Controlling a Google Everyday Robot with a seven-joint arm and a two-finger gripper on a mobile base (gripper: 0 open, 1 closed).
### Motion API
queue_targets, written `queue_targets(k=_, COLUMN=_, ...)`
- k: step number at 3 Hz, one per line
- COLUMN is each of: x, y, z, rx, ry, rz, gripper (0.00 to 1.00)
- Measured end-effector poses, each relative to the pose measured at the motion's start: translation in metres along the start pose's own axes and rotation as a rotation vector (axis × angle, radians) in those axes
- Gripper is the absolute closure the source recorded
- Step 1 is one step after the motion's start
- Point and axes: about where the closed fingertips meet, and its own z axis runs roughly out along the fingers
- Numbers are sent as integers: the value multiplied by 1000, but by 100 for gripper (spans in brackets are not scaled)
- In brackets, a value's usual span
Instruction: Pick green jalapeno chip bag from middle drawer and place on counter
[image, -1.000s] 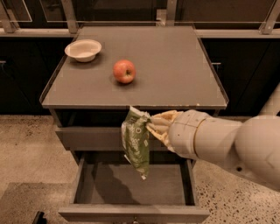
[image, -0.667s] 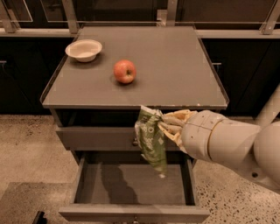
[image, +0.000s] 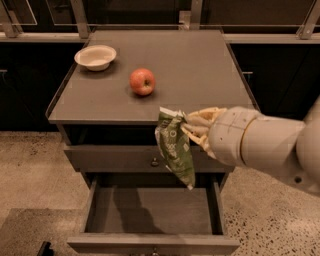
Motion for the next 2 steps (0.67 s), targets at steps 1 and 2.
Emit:
queue_targets(k=1, x=-35, y=-45, z=-4, rx=24, ry=-33, rz=-73, gripper=100)
queue_targets(k=2, x=-69, y=-94, z=-3, rx=32, ry=-50, rz=-134, gripper=100)
